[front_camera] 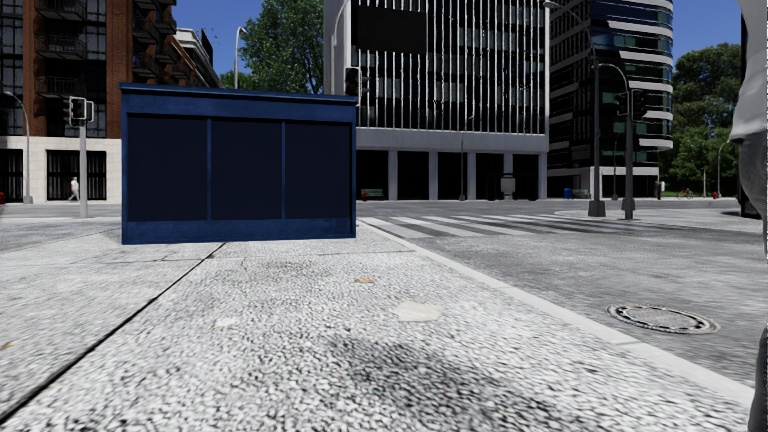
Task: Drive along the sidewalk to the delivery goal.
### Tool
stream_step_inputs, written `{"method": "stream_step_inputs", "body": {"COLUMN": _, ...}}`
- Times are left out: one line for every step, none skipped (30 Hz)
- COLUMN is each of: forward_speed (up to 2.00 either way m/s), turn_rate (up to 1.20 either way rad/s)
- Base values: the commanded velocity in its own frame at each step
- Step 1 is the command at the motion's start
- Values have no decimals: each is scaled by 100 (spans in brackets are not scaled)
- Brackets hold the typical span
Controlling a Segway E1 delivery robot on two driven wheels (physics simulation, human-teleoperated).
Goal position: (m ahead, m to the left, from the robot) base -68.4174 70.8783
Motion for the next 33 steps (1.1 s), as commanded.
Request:
{"method": "stream_step_inputs", "body": {"forward_speed": 0, "turn_rate": 0}}
{"method": "stream_step_inputs", "body": {"forward_speed": 0, "turn_rate": 0}}
{"method": "stream_step_inputs", "body": {"forward_speed": 0, "turn_rate": 0}}
{"method": "stream_step_inputs", "body": {"forward_speed": 0, "turn_rate": 0}}
{"method": "stream_step_inputs", "body": {"forward_speed": 0, "turn_rate": 0}}
{"method": "stream_step_inputs", "body": {"forward_speed": 0, "turn_rate": 0}}
{"method": "stream_step_inputs", "body": {"forward_speed": 0, "turn_rate": 0}}
{"method": "stream_step_inputs", "body": {"forward_speed": 0, "turn_rate": 0}}
{"method": "stream_step_inputs", "body": {"forward_speed": 0, "turn_rate": 0}}
{"method": "stream_step_inputs", "body": {"forward_speed": 0, "turn_rate": 0}}
{"method": "stream_step_inputs", "body": {"forward_speed": 0, "turn_rate": 0}}
{"method": "stream_step_inputs", "body": {"forward_speed": 0, "turn_rate": 0}}
{"method": "stream_step_inputs", "body": {"forward_speed": 0, "turn_rate": 0}}
{"method": "stream_step_inputs", "body": {"forward_speed": 0, "turn_rate": 0}}
{"method": "stream_step_inputs", "body": {"forward_speed": 0, "turn_rate": 0}}
{"method": "stream_step_inputs", "body": {"forward_speed": 0, "turn_rate": 0}}
{"method": "stream_step_inputs", "body": {"forward_speed": 0, "turn_rate": 0}}
{"method": "stream_step_inputs", "body": {"forward_speed": 0, "turn_rate": 0}}
{"method": "stream_step_inputs", "body": {"forward_speed": 0, "turn_rate": 0}}
{"method": "stream_step_inputs", "body": {"forward_speed": 0, "turn_rate": 0}}
{"method": "stream_step_inputs", "body": {"forward_speed": 0, "turn_rate": 0}}
{"method": "stream_step_inputs", "body": {"forward_speed": 0, "turn_rate": 0}}
{"method": "stream_step_inputs", "body": {"forward_speed": 0, "turn_rate": 0}}
{"method": "stream_step_inputs", "body": {"forward_speed": 0, "turn_rate": 0}}
{"method": "stream_step_inputs", "body": {"forward_speed": 0, "turn_rate": 0}}
{"method": "stream_step_inputs", "body": {"forward_speed": 0, "turn_rate": 0}}
{"method": "stream_step_inputs", "body": {"forward_speed": 0, "turn_rate": 0}}
{"method": "stream_step_inputs", "body": {"forward_speed": 0, "turn_rate": 0}}
{"method": "stream_step_inputs", "body": {"forward_speed": 0, "turn_rate": 0}}
{"method": "stream_step_inputs", "body": {"forward_speed": 0, "turn_rate": 0}}
{"method": "stream_step_inputs", "body": {"forward_speed": 0, "turn_rate": 6}}
{"method": "stream_step_inputs", "body": {"forward_speed": 100, "turn_rate": 13}}
{"method": "stream_step_inputs", "body": {"forward_speed": 200, "turn_rate": 29}}
